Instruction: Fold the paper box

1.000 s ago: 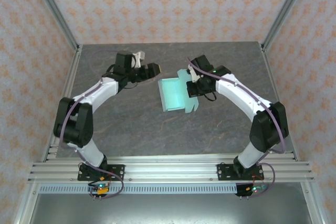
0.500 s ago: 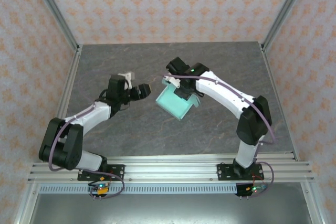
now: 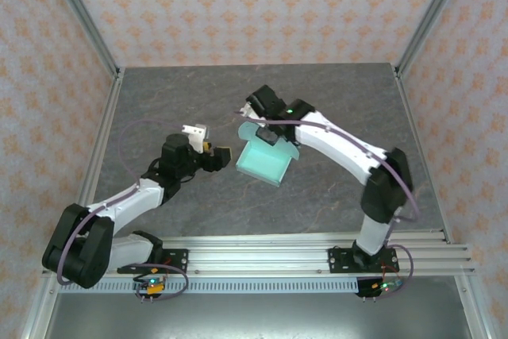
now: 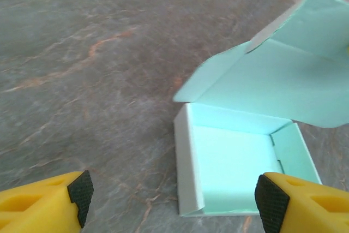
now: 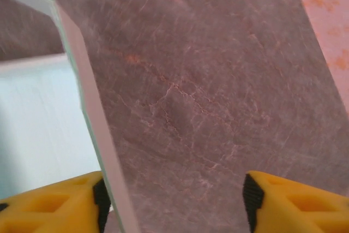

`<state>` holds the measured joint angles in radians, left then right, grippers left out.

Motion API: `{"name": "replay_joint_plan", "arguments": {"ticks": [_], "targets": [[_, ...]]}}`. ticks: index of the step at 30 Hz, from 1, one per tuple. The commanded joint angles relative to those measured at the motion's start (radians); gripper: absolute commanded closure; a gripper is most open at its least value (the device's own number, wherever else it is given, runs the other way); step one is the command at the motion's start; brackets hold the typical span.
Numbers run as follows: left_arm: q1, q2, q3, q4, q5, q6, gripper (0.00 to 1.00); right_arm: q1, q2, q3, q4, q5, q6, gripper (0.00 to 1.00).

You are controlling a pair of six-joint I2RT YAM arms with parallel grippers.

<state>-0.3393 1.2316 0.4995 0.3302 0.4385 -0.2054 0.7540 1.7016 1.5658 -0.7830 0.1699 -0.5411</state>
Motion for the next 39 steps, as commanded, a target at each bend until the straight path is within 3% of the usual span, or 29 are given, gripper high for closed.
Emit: {"name": "replay_joint_plan", "arguments": {"ticks": [1,6,13,22,26,28,35,39], "targets": [[-0.023,0.073,0.151,-0.061,0.030,0.142,0.17,-0.083,-0.215,-0.144,0.100,-0.147,0.291,0.29],[-0.023,0.233,0.350,-0.114,0.127,0.159,0.17,-0.235,-0.453,-0.437,0.202,-0.365,0.551,0.26],[-0.029,0.341,0.446,-0.177,0.212,0.183,0.23,-0.249,-0.513,-0.626,0.273,-0.552,0.620,0.26],[-0.039,0.394,0.479,-0.187,0.171,0.150,0.42,-0.249,-0.371,-0.593,0.359,-0.467,0.645,0.35],[-0.056,0.406,0.489,-0.188,0.180,0.141,0.56,-0.249,-0.318,-0.558,0.380,-0.508,0.658,0.59],[-0.064,0.408,0.490,-0.192,0.194,0.131,0.74,-0.249,-0.296,-0.544,0.380,-0.532,0.673,0.72],[-0.109,0.379,0.419,-0.131,0.134,0.030,0.76,-0.245,-0.255,-0.542,0.431,-0.541,0.746,0.84],[-0.137,0.363,0.370,-0.097,0.064,-0.009,0.75,-0.218,-0.244,-0.552,0.473,-0.471,0.777,0.78]]}}
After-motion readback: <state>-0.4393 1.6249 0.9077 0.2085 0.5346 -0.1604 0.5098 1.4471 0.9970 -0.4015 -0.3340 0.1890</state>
